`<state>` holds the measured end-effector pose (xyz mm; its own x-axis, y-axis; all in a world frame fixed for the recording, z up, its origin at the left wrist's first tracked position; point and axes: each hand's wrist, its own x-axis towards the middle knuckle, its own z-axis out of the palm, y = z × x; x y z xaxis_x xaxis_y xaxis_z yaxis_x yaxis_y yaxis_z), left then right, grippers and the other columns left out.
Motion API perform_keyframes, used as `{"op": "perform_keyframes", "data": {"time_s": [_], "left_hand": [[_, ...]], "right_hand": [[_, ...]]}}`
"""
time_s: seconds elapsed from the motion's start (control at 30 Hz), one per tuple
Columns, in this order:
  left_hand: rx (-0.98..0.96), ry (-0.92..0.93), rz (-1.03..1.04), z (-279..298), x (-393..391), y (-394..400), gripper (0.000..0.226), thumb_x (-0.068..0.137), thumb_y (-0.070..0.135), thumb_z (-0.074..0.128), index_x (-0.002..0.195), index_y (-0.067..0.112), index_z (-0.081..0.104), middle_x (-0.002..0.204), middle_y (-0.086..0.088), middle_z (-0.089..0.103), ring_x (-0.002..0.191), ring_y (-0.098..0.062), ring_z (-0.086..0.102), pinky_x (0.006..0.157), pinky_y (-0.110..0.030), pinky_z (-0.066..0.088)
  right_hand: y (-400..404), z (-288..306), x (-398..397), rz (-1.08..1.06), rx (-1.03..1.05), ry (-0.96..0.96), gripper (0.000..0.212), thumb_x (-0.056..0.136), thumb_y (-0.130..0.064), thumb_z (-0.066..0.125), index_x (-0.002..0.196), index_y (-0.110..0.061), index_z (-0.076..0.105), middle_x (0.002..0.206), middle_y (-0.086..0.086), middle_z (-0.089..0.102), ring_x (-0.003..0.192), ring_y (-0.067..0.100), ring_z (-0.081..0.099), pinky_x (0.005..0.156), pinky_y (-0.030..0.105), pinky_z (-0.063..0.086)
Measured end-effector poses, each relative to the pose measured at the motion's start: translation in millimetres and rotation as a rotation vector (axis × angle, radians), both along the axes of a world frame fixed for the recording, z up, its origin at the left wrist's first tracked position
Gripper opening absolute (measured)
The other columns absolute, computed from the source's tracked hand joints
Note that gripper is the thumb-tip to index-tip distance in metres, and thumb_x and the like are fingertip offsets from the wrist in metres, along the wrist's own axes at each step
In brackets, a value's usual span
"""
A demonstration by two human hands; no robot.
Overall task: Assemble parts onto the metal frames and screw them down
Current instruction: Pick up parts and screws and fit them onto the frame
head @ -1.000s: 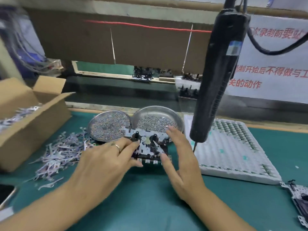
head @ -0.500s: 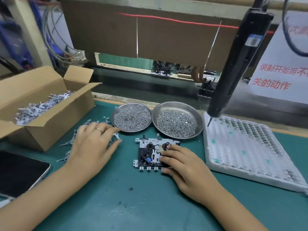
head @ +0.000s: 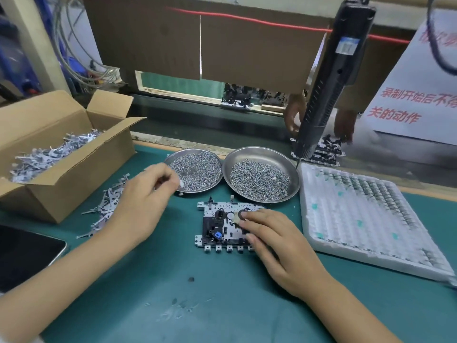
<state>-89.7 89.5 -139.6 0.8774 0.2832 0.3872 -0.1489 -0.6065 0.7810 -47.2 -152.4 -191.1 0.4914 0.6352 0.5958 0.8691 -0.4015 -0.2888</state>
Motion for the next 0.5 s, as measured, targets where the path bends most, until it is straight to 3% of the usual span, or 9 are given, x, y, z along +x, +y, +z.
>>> {"op": "perform_keyframes", "data": {"time_s": [0.07, 0.13, 0.2, 0.33, 0.5], "left_hand": [[0.09, -0.065, -0.236, 5, -7, -16, 0.019, 0.088, 0.035, 0.05, 0.073, 0.024, 0.054, 0.07, 0.012, 0.053, 0.07, -0.002, 0.048, 0.071, -0.016, 0.034], [0.334, -0.106, -0.401, -2, -8, -32, 0.018, 0.09, 0.037, 0.045, 0.079, 0.026, 0.055, 0.079, 0.016, 0.052, 0.082, -0.005, 0.048, 0.083, -0.027, 0.029], [0.507, -0.142, -0.448, -11, -2, -41, 0.018, 0.091, 0.033, 0.046, 0.083, 0.024, 0.058, 0.085, 0.018, 0.051, 0.086, -0.007, 0.046, 0.083, -0.03, 0.024], [0.484, -0.127, -0.447, -26, 6, -43, 0.018, 0.089, 0.033, 0.05, 0.085, 0.024, 0.065, 0.087, 0.017, 0.056, 0.088, -0.006, 0.046, 0.083, -0.03, 0.022], [0.26, -0.088, -0.359, -37, 1, -49, 0.024, 0.085, 0.047, 0.05, 0.089, 0.031, 0.067, 0.091, 0.021, 0.058, 0.092, -0.002, 0.05, 0.087, -0.032, 0.023]], "right_hand": [[2, 1, 0, 0.007, 0.161, 0.065, 0.03, 0.097, -0.017, 0.045, 0.116, -0.004, 0.065, 0.119, 0.003, 0.062, 0.113, 0.018, 0.056, 0.098, 0.032, 0.043], [6, 3, 0, 0.009, 0.293, 0.176, 0.029, 0.097, -0.015, 0.046, 0.12, -0.007, 0.061, 0.118, -0.002, 0.061, 0.114, 0.011, 0.054, 0.098, 0.023, 0.04], [8, 3, 1, 0.018, 0.317, 0.246, 0.025, 0.097, -0.015, 0.051, 0.118, -0.01, 0.063, 0.109, -0.004, 0.063, 0.109, 0.009, 0.053, 0.095, 0.019, 0.039], [8, -2, 4, 0.017, 0.312, 0.255, 0.014, 0.084, -0.007, 0.066, 0.096, -0.007, 0.074, 0.082, -0.004, 0.067, 0.086, 0.014, 0.054, 0.081, 0.023, 0.044], [15, -3, 7, -0.089, 0.45, 0.33, 0.013, 0.077, -0.007, 0.071, 0.089, -0.007, 0.076, 0.075, -0.01, 0.064, 0.076, 0.012, 0.055, 0.074, 0.019, 0.045]]}}
